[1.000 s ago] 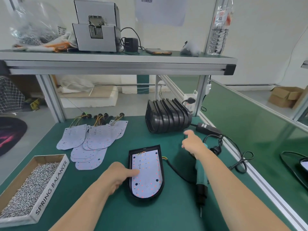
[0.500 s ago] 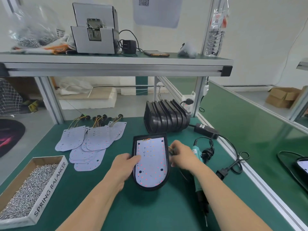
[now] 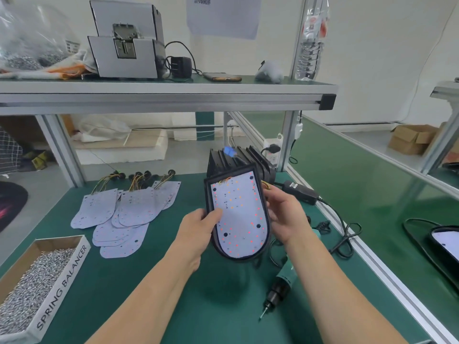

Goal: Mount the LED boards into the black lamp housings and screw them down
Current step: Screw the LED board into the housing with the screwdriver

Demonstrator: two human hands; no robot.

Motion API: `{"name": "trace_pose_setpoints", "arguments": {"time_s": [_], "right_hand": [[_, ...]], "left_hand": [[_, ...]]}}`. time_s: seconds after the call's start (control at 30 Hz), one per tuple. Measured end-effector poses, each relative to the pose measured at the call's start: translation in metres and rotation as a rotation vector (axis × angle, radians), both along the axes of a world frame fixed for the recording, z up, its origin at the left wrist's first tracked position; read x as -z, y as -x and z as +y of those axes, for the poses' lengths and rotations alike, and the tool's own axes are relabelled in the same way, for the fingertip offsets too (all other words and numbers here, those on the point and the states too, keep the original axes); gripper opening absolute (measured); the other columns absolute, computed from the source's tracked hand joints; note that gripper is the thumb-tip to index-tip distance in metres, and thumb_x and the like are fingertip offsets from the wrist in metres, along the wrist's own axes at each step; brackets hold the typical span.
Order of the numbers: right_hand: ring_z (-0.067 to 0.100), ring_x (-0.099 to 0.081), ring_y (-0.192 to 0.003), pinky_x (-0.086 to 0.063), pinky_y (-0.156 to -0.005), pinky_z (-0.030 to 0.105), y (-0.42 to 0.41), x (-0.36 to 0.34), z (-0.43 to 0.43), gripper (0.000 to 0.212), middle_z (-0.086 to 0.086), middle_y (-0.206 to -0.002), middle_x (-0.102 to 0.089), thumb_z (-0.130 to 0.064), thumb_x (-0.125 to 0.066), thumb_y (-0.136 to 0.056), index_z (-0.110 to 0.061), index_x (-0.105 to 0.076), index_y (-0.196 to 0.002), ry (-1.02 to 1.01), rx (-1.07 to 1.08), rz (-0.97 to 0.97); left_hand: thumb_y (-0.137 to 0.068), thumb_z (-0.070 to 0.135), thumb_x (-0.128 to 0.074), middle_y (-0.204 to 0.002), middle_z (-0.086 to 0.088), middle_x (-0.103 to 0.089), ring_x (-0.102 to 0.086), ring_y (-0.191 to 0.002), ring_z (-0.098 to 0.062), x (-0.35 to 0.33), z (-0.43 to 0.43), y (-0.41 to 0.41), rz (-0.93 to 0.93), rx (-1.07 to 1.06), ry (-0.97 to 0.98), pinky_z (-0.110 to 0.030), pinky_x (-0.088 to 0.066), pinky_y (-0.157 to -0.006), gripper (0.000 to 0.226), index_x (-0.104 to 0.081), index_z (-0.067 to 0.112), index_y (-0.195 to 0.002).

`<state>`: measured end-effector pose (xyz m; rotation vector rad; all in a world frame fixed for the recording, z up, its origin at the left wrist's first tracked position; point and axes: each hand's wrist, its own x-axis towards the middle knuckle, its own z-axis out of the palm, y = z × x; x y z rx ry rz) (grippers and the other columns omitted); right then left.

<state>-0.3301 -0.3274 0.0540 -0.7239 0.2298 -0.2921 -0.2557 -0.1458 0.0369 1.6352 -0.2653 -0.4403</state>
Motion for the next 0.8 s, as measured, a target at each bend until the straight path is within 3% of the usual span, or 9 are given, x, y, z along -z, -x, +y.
{"name": "trace_pose_setpoints", "arguments": {"time_s": [0.17, 0.23, 0.33, 0.43, 0.5, 0.6, 0.67, 0.7, 0.8], "right_hand": [[0.031, -0.063, -0.098, -0.049, -0.083, 0.04, 0.007, -0.009, 0.013, 0.054, 0.013, -0.114, -0.067, -0.043, -0.063, -0.088, 0.001, -0.067, -0.12, 0.405, -0.018, 0.137], [0.026, -0.069, -0.107, -0.054, -0.097, 0.041, 0.013, -0.006, 0.018, 0.046, 0.008, -0.121, -0.071, -0.031, -0.075, -0.086, -0.007, -0.065, -0.125, 0.71, -0.008, 0.246], [0.019, -0.069, -0.097, -0.055, -0.095, 0.049, 0.02, -0.004, 0.017, 0.019, 0.01, -0.108, -0.073, -0.012, -0.071, -0.087, -0.018, -0.067, -0.105, 1.028, 0.174, 0.396], [0.02, -0.058, -0.083, -0.053, -0.082, 0.047, 0.029, -0.007, 0.012, 0.017, 0.024, -0.11, -0.067, -0.012, -0.068, -0.087, -0.004, -0.065, -0.102, 1.042, 0.253, 0.389], [0.022, -0.06, -0.082, -0.054, -0.083, 0.046, 0.037, -0.012, 0.007, 0.017, 0.023, -0.109, -0.069, -0.009, -0.067, -0.087, -0.003, -0.066, -0.104, 1.024, 0.293, 0.382], [0.025, -0.065, -0.086, -0.054, -0.091, 0.053, 0.049, -0.02, -0.007, 0.017, 0.024, -0.11, -0.07, 0.0, -0.065, -0.088, -0.004, -0.068, -0.104, 0.891, 0.362, 0.353], [0.022, -0.066, -0.084, -0.058, -0.084, 0.047, 0.061, -0.028, -0.024, 0.015, 0.025, -0.105, -0.072, 0.004, -0.063, -0.09, -0.003, -0.069, -0.101, 0.811, 0.414, 0.327], [0.022, -0.068, -0.082, -0.059, -0.078, 0.042, 0.067, -0.031, -0.035, 0.014, 0.021, -0.099, -0.073, 0.005, -0.063, -0.09, -0.005, -0.069, -0.097, 0.783, 0.449, 0.328], [0.028, -0.069, -0.082, -0.057, -0.081, 0.046, 0.089, -0.041, -0.071, 0.009, 0.012, -0.091, -0.074, 0.002, -0.064, -0.09, -0.006, -0.068, -0.09, 0.709, 0.575, 0.379]], "left_hand": [[-0.091, 0.024, -0.064, -0.063, 0.001, -0.029, -0.023, -0.063, -0.019, -0.002, -0.002, 0.001, -0.073, -0.13, -0.041, -0.03, -0.017, -0.057, 0.041, -0.031, 0.016, -0.069], [-0.091, 0.024, -0.064, -0.066, 0.0, -0.031, -0.025, -0.065, -0.02, 0.0, -0.003, 0.004, -0.105, -0.139, -0.068, -0.03, -0.019, -0.058, 0.042, -0.03, 0.016, -0.067], [-0.09, 0.032, -0.066, -0.071, -0.004, -0.037, -0.029, -0.066, -0.02, 0.002, -0.003, 0.008, -0.125, -0.075, -0.091, -0.031, -0.022, -0.061, 0.04, -0.037, 0.014, -0.071], [-0.089, 0.059, -0.061, -0.063, 0.004, -0.024, -0.02, -0.056, -0.017, 0.001, 0.0, 0.011, -0.051, 0.001, -0.082, -0.031, -0.016, -0.054, 0.053, -0.031, 0.019, -0.072], [-0.089, 0.068, -0.052, -0.055, 0.007, -0.023, -0.018, -0.048, -0.014, 0.005, 0.003, 0.01, 0.04, -0.007, -0.066, -0.027, -0.017, -0.047, 0.058, -0.046, 0.013, -0.075], [-0.095, 0.061, -0.047, -0.052, 0.007, -0.032, -0.025, -0.045, -0.012, 0.021, 0.009, 0.006, 0.073, -0.029, -0.142, -0.028, -0.031, -0.044, 0.056, -0.067, 0.008, -0.095], [-0.098, 0.052, -0.05, -0.06, 0.003, -0.04, -0.034, -0.052, -0.015, 0.038, 0.012, 0.004, 0.056, -0.034, -0.262, -0.048, -0.054, -0.073, 0.049, -0.069, 0.008, -0.09], [-0.099, 0.047, -0.052, -0.064, 0.002, -0.044, -0.038, -0.057, -0.016, 0.047, 0.013, 0.002, 0.034, -0.039, -0.315, -0.053, -0.052, -0.085, 0.044, -0.07, 0.008, -0.086], [-0.098, 0.033, -0.058, -0.073, 0.0, -0.058, -0.05, -0.067, -0.021, 0.065, 0.013, -0.001, -0.098, -0.044, -0.387, -0.038, -0.042, -0.066, 0.033, -0.071, 0.011, -0.076]]}}
